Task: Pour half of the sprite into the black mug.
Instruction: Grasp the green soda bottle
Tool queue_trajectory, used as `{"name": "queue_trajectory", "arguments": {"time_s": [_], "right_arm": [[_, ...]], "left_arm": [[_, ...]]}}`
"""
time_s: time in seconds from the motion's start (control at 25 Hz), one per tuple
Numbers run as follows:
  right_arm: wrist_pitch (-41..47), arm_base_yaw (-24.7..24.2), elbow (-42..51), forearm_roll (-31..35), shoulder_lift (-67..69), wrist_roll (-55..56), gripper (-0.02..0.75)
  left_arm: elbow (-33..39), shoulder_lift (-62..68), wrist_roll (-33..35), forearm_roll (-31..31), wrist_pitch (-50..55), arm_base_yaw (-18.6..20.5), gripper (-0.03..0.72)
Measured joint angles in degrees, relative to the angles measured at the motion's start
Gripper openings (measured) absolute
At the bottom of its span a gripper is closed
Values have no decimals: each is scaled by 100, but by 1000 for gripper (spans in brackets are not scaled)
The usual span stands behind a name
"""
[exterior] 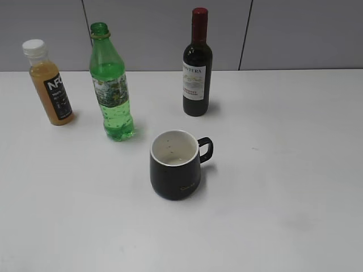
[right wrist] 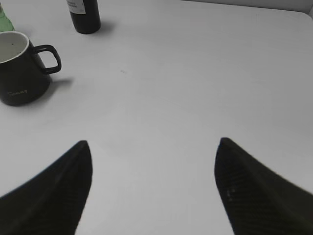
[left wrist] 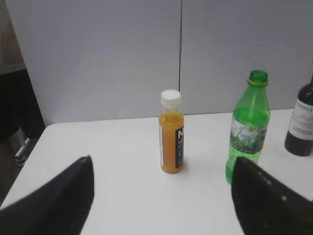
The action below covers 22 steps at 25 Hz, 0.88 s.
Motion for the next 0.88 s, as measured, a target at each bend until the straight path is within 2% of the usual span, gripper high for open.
{"name": "queue_trajectory", "arguments": {"time_s": [0.24, 0.32, 0.72, 0.88], "right_arm": [[0, 0, 0, 0, 0, 0, 590], [0, 0, 0, 0, 0, 0, 590], [0, 0, 0, 2, 0, 0, 590], [0, 0, 0, 2, 0, 0, 590]], "left_arm": [[0, 1297, 107, -196, -1320, -19, 655], [0, 1643, 119, -175, -1805, -163, 650], [0, 3648, 125, 67, -3874, -1658, 628], [0, 4583, -112, 305, -4798, -2056, 627]]}}
